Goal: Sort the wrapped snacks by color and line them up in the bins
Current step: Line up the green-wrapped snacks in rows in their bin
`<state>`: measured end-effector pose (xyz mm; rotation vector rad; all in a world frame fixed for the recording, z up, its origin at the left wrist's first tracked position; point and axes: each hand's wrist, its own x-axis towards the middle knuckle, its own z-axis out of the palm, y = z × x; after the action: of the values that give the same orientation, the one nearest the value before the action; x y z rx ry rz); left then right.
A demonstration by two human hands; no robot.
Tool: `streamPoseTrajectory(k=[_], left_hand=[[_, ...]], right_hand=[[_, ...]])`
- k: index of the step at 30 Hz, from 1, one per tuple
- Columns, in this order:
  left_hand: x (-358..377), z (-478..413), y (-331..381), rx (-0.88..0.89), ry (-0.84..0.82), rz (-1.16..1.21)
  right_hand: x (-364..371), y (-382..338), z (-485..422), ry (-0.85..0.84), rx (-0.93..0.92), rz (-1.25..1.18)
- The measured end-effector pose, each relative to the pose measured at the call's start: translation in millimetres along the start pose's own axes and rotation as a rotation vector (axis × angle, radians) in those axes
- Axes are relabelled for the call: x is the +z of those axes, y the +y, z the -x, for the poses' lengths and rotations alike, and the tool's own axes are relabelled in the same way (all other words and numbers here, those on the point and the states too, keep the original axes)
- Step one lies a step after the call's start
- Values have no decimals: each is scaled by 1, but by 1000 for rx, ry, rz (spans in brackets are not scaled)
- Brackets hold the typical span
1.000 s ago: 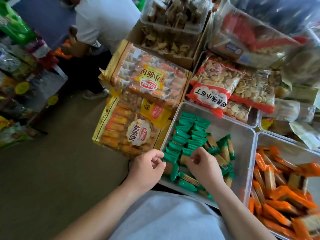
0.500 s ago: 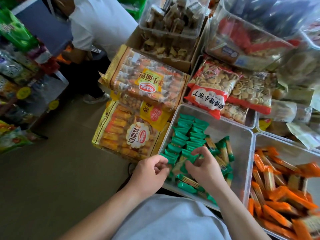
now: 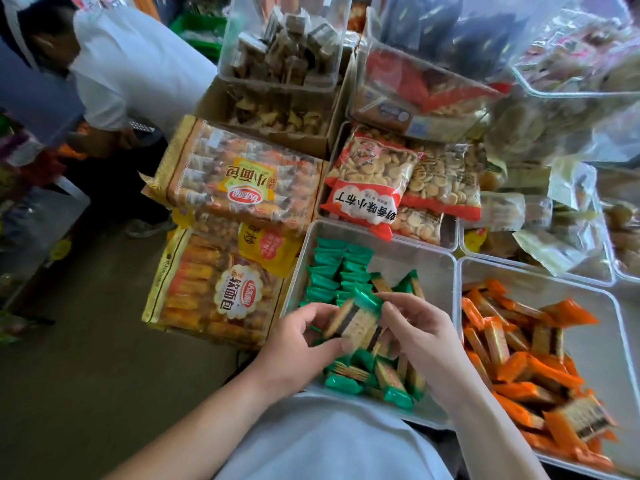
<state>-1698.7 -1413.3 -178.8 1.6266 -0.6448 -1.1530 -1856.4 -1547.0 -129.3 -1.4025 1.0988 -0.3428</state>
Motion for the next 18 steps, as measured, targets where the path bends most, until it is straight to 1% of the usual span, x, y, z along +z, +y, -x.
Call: streamPoseTrajectory(k=[3,5,9,11,12,14,18], left_hand=[[4,-1,5,-32,-10,18],[6,-3,4,-11,-17,-41],[11,-3,10,144,43,-413],[15,-4,15,186,32,-491],[16,-5,16,190,39,-491],[15,-8,15,175,40,-391],[12,-10,11,3,-25,-93]], right_hand=[[-1,2,-2,31,-2,-19],[-1,2,-4,54,13,-42],[5,4,-7,155,19,-52],[8,2,-7,161,-5,-45],[8,0,-6,140,-18,-41],[8,-3,-3,72,-60,-43],[1,6,-8,64,-164,114]])
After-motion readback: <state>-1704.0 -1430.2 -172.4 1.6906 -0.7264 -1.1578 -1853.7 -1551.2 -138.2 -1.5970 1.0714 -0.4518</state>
